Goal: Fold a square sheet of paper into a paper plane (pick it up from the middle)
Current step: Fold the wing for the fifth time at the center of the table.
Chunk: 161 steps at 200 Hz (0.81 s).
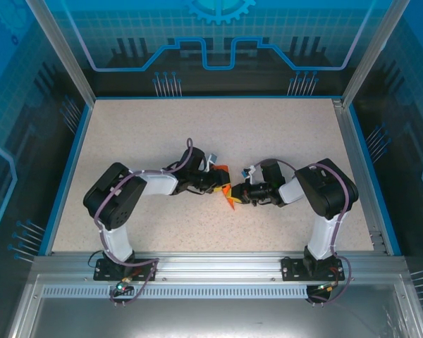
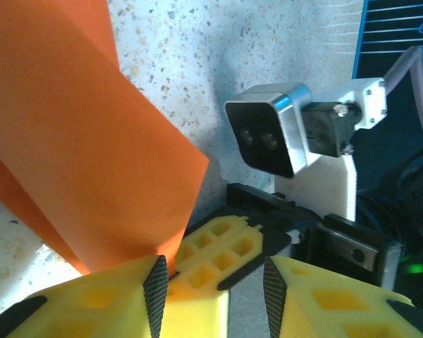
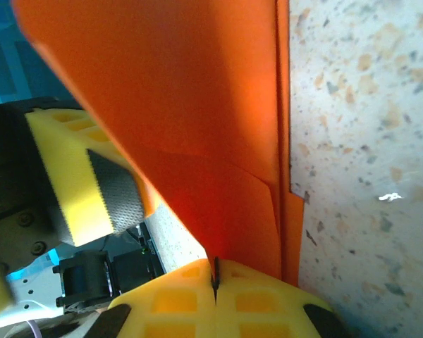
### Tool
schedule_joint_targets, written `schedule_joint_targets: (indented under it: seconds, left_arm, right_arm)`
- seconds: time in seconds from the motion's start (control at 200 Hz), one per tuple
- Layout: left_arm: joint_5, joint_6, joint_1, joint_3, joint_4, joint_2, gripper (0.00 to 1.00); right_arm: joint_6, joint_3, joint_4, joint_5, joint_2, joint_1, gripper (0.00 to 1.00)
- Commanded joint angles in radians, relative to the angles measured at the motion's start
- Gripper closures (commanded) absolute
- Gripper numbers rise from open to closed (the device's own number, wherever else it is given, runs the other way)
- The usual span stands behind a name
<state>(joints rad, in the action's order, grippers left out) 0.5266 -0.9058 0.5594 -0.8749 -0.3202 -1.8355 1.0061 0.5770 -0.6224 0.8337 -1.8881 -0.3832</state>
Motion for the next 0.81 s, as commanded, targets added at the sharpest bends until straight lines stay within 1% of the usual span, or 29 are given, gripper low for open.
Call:
schedule_joint_targets:
  seconds: [0.0,0.23,0.375,0.56,0.72,0.74,0.8]
  left_arm:
    - [0.025,0.031,0.004,-0.034,-0.033,-0.033,0.56]
    - [0.031,0.029,0.004,-0.038,-0.066,-0.07,0.55]
    - [0.027,0.036,0.004,-0.038,-0.031,-0.085,0.55]
    - [0.031,0.036,0.004,-0.025,-0.035,-0.115,0.55]
    - [0.03,0.048,0.004,-0.03,-0.016,-0.133,0.56]
    - [0.031,0.051,0.004,-0.029,-0.013,-0.133,0.56]
    - [0.033,0.056,0.004,-0.026,-0.011,-0.134,0.56]
  right_arm:
    - [0.038,-0.043,0.138,-0.06,-0.014,0.025,1.0]
    - [0.038,-0.049,0.148,-0.071,-0.007,0.024,1.0]
    - [0.018,-0.042,0.187,-0.082,-0.001,0.023,1.0]
    - [-0.022,-0.01,0.282,-0.103,0.013,0.017,1.0]
    - [-0.052,0.01,0.347,-0.122,0.035,0.009,0.94]
    - [-0.059,0.014,0.388,-0.129,0.039,0.007,0.94]
    - [-0.079,0.025,0.425,-0.137,0.049,0.004,0.94]
